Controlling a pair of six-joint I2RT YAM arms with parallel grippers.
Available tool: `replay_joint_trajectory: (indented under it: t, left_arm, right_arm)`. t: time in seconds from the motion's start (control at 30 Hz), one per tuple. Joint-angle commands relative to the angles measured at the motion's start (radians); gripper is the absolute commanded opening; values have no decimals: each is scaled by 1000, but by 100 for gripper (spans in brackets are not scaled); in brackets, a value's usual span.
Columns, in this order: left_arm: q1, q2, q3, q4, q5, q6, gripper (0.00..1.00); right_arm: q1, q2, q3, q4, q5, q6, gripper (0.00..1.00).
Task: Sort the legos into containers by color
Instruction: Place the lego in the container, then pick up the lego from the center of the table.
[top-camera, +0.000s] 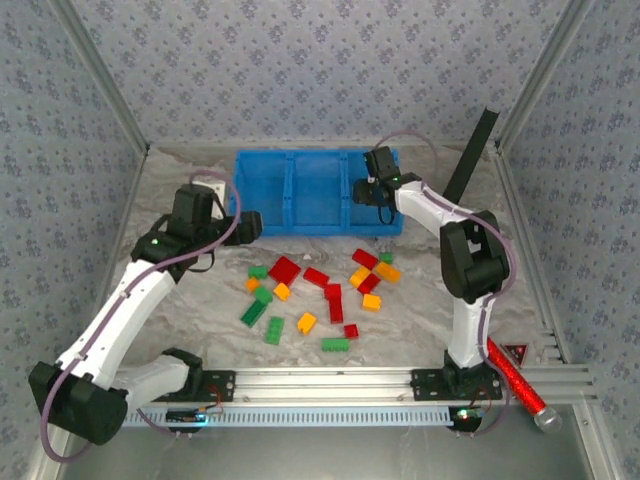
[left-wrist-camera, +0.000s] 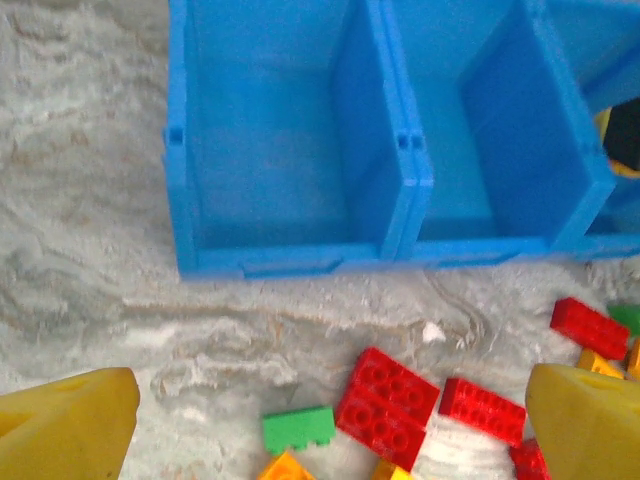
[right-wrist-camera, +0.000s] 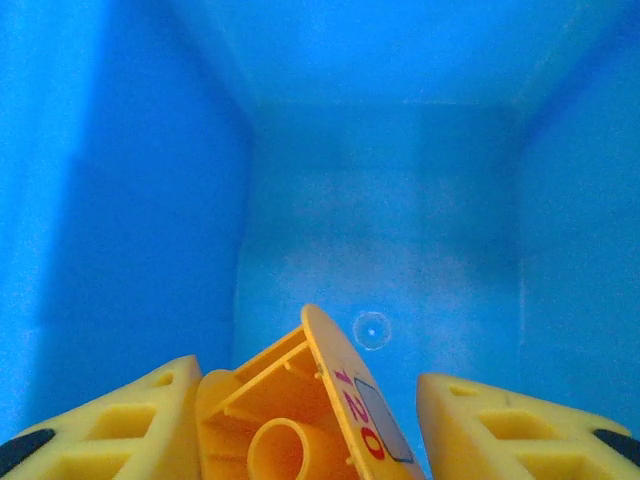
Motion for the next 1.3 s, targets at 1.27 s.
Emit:
replay_joint_trajectory:
  t: [1.27]
  left_arm:
    - [-318,464,-46,-86,-378,-202,91]
  right_arm:
    - [46,-224,-17,-115,-80,-53,65]
